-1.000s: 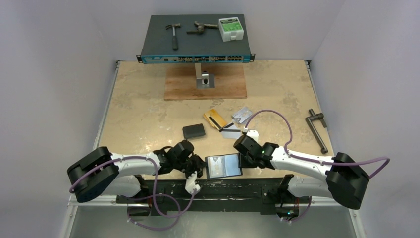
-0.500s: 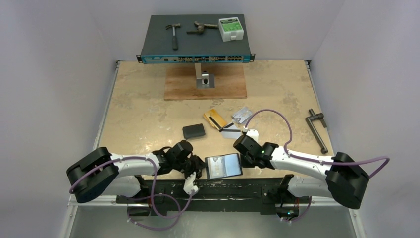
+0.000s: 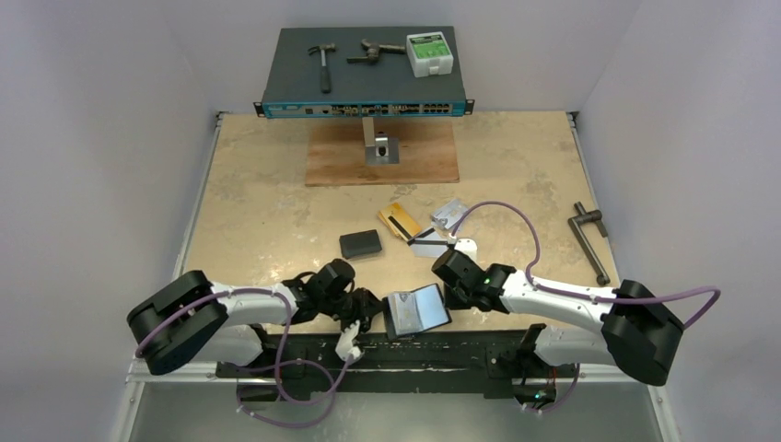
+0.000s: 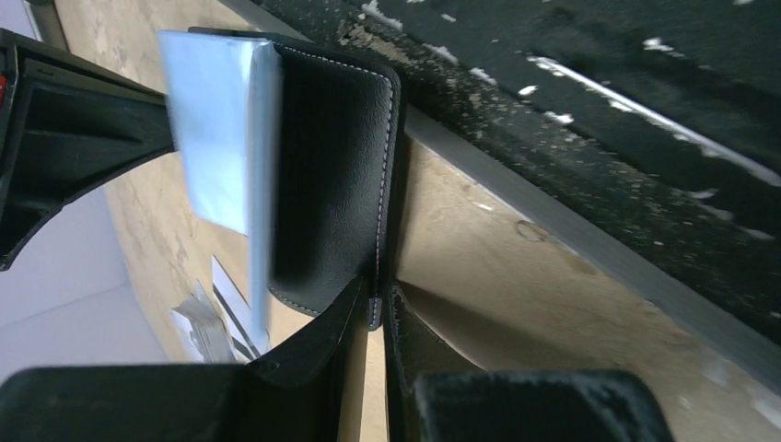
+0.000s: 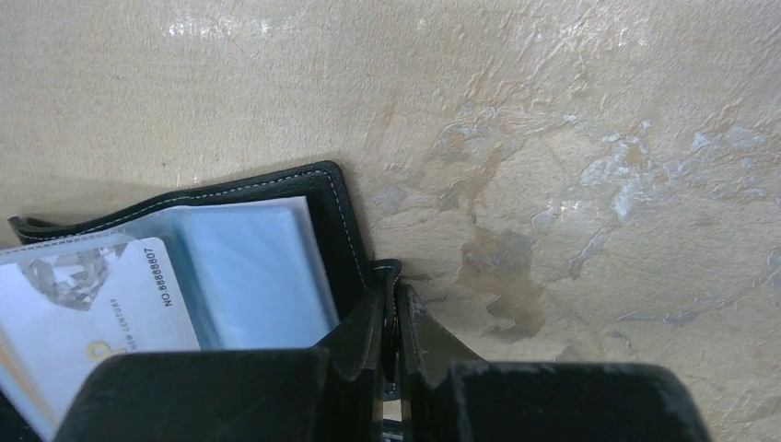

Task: Put the credit cards into the card holder
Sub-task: Close the card holder at the center of the board.

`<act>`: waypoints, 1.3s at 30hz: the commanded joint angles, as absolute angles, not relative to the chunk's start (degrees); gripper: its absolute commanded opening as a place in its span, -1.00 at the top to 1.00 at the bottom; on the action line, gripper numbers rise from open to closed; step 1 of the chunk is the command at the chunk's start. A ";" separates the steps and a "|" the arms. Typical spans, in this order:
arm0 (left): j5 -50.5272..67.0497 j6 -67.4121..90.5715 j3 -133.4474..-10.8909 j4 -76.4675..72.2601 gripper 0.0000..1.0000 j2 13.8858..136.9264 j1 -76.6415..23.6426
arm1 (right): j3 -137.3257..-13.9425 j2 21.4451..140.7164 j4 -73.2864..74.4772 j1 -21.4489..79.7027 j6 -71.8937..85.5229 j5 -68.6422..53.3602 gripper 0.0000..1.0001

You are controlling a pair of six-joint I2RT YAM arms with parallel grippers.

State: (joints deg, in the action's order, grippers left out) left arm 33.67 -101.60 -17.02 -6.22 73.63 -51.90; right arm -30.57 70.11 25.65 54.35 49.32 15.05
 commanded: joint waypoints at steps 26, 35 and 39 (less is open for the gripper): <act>27.95 -76.95 -28.97 -26.67 0.78 82.54 -62.32 | -28.24 77.35 12.77 57.21 50.54 6.75 1.00; 21.16 -74.81 -31.69 -7.62 0.78 69.30 -57.55 | -25.55 77.38 12.31 57.20 51.02 7.30 1.00; 25.44 -77.40 -36.70 13.88 0.73 58.92 -46.18 | -24.43 77.61 11.24 57.20 51.53 6.99 1.00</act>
